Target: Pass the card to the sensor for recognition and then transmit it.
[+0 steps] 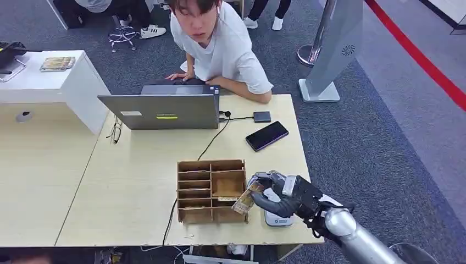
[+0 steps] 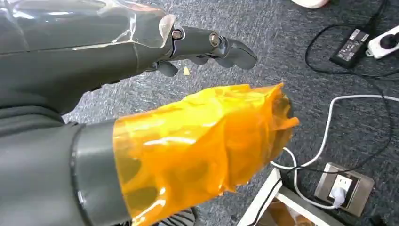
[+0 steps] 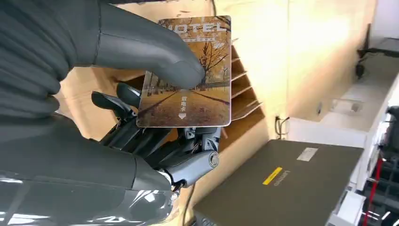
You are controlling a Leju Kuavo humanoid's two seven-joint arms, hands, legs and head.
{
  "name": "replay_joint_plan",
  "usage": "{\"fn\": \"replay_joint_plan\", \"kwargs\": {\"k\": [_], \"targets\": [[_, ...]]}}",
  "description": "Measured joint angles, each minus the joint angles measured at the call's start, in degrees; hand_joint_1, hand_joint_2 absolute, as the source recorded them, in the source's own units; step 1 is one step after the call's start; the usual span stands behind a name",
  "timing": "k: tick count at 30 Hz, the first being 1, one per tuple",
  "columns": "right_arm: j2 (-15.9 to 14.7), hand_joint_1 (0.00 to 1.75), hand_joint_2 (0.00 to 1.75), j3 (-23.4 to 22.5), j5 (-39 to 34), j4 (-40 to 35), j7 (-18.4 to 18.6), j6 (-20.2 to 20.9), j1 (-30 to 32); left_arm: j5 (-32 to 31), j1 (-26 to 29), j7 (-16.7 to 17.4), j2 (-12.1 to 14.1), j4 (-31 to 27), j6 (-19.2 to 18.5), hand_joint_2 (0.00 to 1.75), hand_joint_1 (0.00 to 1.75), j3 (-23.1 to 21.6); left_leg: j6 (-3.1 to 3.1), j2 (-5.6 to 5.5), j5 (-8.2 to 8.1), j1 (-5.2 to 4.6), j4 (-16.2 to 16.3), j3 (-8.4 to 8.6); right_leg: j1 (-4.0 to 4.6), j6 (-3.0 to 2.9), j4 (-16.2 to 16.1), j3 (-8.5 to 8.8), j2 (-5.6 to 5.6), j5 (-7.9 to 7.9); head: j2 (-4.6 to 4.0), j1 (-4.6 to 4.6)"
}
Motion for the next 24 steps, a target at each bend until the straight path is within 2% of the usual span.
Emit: {"fn": "replay_joint_plan", "kwargs": {"k": [2, 4, 6, 8, 11, 18, 24], "targets": [[-0.48, 1.75, 1.75, -0.79, 1.47, -0.68, 0.11, -1.67, 1.63, -1.14, 0.62, -1.05, -0.07, 0.00, -0.33, 0.00, 0.00, 0.00, 0.02, 0.01, -0.04, 0.00, 0.00, 0.02, 0.00, 0.04, -0.02, 0.01, -0.01, -0.03, 0.00, -0.04], [-1.47, 1.75, 1.75, -3.20, 3.41, -3.72, -0.17, -6.17, 6.65, -2.56, 3.45, -6.22, -0.64, -0.04, -0.96, 0.00, 0.00, -0.04, 0.19, -0.09, -0.22, -0.04, 0.00, 0.10, -0.03, 0.13, -0.05, 0.18, -0.15, -0.28, 0.00, -0.02], [-2.98, 1.75, 1.75, -5.71, 5.03, -6.85, -0.98, -7.54, 12.06, -2.87, 7.04, -10.24, -1.25, -0.04, -1.01, 0.00, 0.00, -0.02, 0.14, -0.05, -0.34, -0.06, 0.00, 0.10, -0.04, 0.15, -0.03, 0.14, -0.09, -0.31, 0.00, 0.00], [-4.13, 1.75, 1.75, -7.80, 6.09, -9.55, -1.14, -8.30, 15.90, -3.10, 9.67, -10.36, -1.62, -0.04, -1.22, 0.00, 0.00, -0.02, 0.20, 0.16, -0.45, -0.06, 0.00, 0.08, -0.04, 0.16, -0.06, 0.03, 0.12, -0.33, 0.00, 0.02], [-5.12, 1.75, 1.75, -9.51, 7.45, -11.65, -0.41, -8.79, 18.62, -3.65, 10.27, -9.62, -2.05, -0.04, -1.27, 0.00, 0.00, -0.02, 0.26, 0.12, -0.53, -0.06, 0.00, 0.04, -0.04, 0.23, -0.10, 0.06, 0.03, -0.42, 0.00, 0.00], [-6.98, 1.75, 1.75, -10.99, 9.05, -14.08, 1.20, -9.62, 21.79, -4.15, 10.26, -8.66, -2.21, -0.04, -1.62, 0.00, 0.00, -0.02, 0.21, 0.14, -0.48, -0.04, 0.00, 0.10, -0.03, 0.20, -0.07, 0.10, 0.06, -0.38, 0.00, 0.02], [-7.00, 1.75, 1.75, -10.99, 9.05, -14.10, 1.23, -9.62, 21.83, -4.18, 10.26, -8.66, -2.21, -0.04, -1.64, 0.00, 0.00, -0.02, 0.21, 0.14, -0.48, -0.04, 0.00, 0.10, -0.03, 0.20, -0.07, 0.11, 0.06, -0.37, 0.00, 0.00]]}}
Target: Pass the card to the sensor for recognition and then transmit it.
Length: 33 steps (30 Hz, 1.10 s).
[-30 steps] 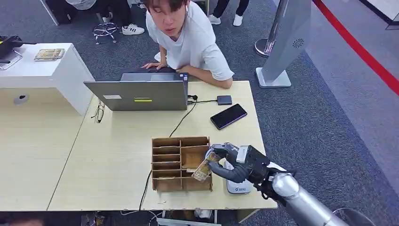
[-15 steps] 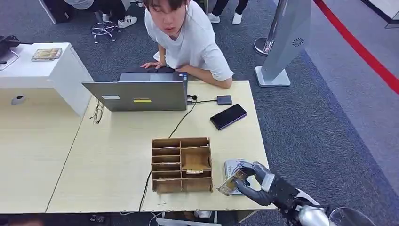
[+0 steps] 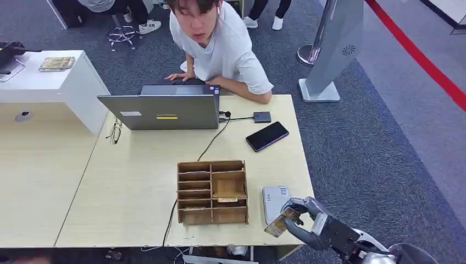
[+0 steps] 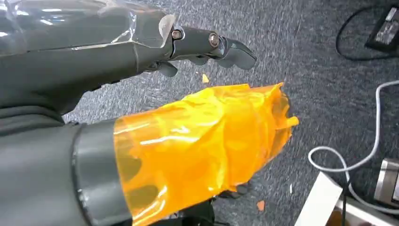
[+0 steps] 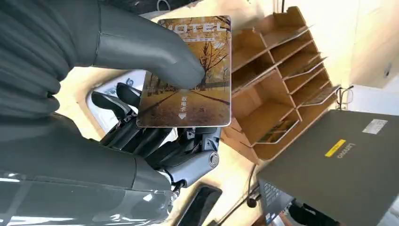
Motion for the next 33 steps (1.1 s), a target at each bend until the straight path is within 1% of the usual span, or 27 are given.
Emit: {"fn": "replay_joint_plan", "kwargs": {"k": [4, 7, 21, 33], "targets": [[-0.46, 1.75, 1.75, -0.07, 0.17, -0.35, 0.41, -0.26, 0.62, -0.26, 0.00, 0.31, -0.09, 0.00, -0.33, 0.00, 0.00, 0.00, 0.02, 0.00, 0.02, 0.00, 0.00, 0.00, 0.00, 0.00, 0.00, 0.01, 0.00, 0.00, 0.00, 0.00], [-2.03, 1.75, 1.75, 0.20, 1.73, -1.18, 2.45, -0.83, 1.38, -0.92, -0.03, 1.53, -0.15, 0.00, -1.11, 0.00, 0.00, -0.02, 0.02, 0.00, 0.01, 0.00, 0.00, 0.00, 0.00, 0.00, 0.00, 0.01, 0.01, 0.00, 0.00, 0.00], [-2.05, 1.75, 1.75, 2.36, 2.71, -0.13, 5.18, -0.83, -1.75, -2.01, -0.19, 3.41, -0.31, 0.00, -2.01, 0.00, 0.00, -0.13, 0.01, 0.01, 0.02, 0.00, 0.00, 0.01, 0.00, 0.00, 0.01, 0.02, 0.01, 0.00, 0.00, -0.02], [-1.57, 1.75, 1.75, 4.77, 4.02, 3.98, 7.67, -0.83, -6.04, -3.26, -0.52, 4.48, -0.70, 0.00, -2.19, 0.00, 0.00, -0.72, 0.01, 0.00, 0.02, 0.00, 0.00, 0.01, 0.00, 0.00, 0.01, 0.02, 0.00, 0.00, 0.00, 0.00]]}}
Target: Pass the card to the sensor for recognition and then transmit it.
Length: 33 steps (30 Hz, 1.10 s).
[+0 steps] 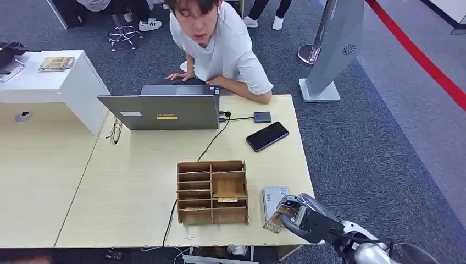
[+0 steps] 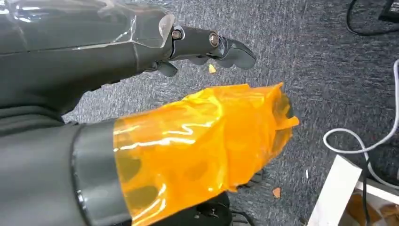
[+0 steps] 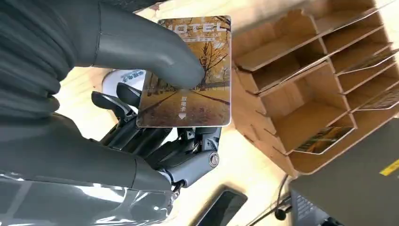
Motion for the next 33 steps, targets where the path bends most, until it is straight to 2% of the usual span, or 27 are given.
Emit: {"fn": "replay_joint_plan", "kwargs": {"k": [16, 21, 33], "targets": [[1.14, 1.75, 1.75, 0.98, 3.13, 5.64, 1.92, -1.73, -1.99, -0.98, -0.37, 0.46, -0.24, -0.04, -0.20, 0.00, 0.00, -0.13, 0.00, 0.00, 0.00, 0.00, 0.00, 0.00, 0.00, 0.00, 0.00, 0.00, 0.00, 0.00, 0.00, 0.00], [1.77, 1.75, 1.75, 1.01, 3.84, 6.36, 2.69, -3.13, -1.59, -1.64, -0.45, -1.73, -0.28, -0.70, -0.87, 0.00, 0.00, -0.13, 0.00, -0.01, 0.00, 0.00, 0.00, 0.00, 0.00, 0.00, 0.00, 0.00, -0.01, 0.00, 0.00, 0.00], [3.47, 1.75, 1.75, 0.92, 3.28, 7.56, 3.56, -3.32, -1.81, -2.45, -0.43, -0.85, -0.55, -1.18, -0.59, 0.00, 0.00, -0.13, 0.00, 0.00, 0.00, 0.00, 0.00, 0.00, 0.00, 0.00, 0.00, 0.00, 0.01, 0.00, 0.00, -0.02]]}}
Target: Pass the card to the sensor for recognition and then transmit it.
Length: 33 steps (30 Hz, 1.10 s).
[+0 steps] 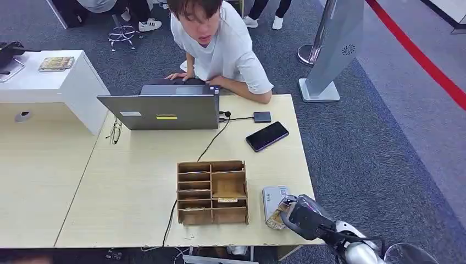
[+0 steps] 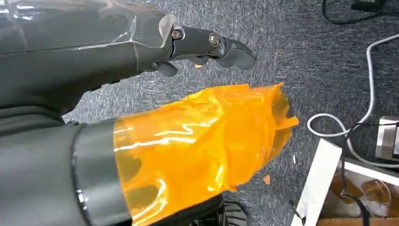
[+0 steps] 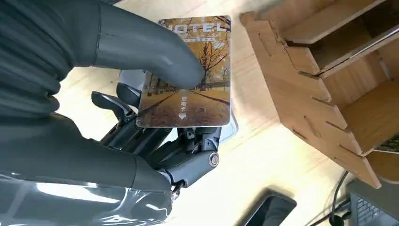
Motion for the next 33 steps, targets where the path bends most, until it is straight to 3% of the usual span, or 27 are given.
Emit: {"fn": "replay_joint_plan", "kwargs": {"k": [33], "targets": [[5.55, 1.75, 1.75, -1.66, -0.99, 7.87, 4.44, -1.59, -5.62, -2.36, -0.06, 1.31, -0.50, -0.20, -0.13, 0.00, 0.00, 0.00, 0.00, 0.00, 0.00, 0.00, 0.00, 0.00, 0.00, 0.00, 0.00, 0.00, -0.01, 0.00, 0.00, 0.02]]}}
